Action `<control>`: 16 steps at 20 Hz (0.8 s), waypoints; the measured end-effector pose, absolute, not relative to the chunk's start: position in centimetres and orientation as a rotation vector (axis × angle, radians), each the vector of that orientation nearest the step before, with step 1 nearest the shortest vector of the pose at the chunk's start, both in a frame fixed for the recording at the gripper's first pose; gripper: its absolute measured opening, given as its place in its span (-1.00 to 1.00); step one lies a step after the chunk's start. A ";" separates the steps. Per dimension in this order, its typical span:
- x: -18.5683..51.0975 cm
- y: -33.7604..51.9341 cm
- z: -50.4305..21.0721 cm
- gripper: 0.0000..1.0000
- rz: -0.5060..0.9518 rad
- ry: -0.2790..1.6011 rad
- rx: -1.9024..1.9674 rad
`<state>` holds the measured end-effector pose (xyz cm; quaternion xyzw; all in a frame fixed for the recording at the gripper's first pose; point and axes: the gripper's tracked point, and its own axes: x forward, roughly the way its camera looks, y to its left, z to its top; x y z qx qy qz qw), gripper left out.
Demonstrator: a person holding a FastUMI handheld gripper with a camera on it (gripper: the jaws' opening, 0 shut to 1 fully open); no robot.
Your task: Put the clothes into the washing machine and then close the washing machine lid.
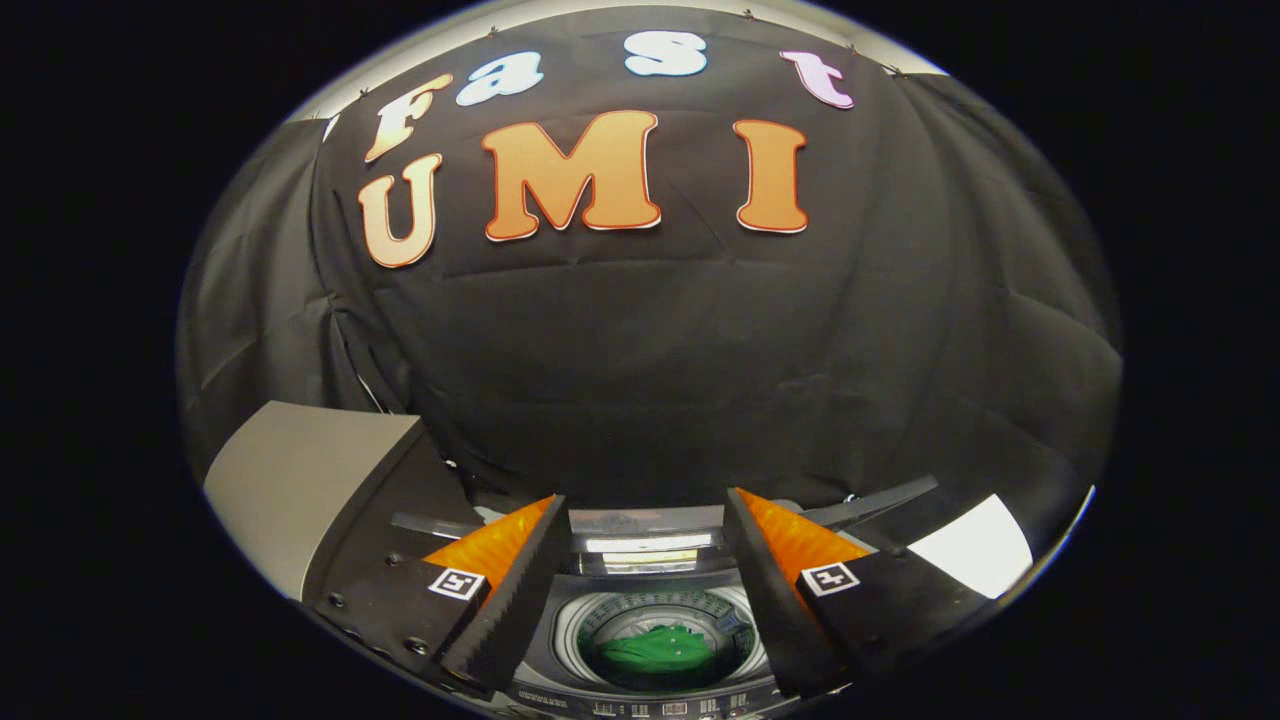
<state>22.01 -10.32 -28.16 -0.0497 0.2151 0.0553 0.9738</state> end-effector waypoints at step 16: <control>16.5 -11.2 -27.7 0.99 -0.063 0.435 -0.048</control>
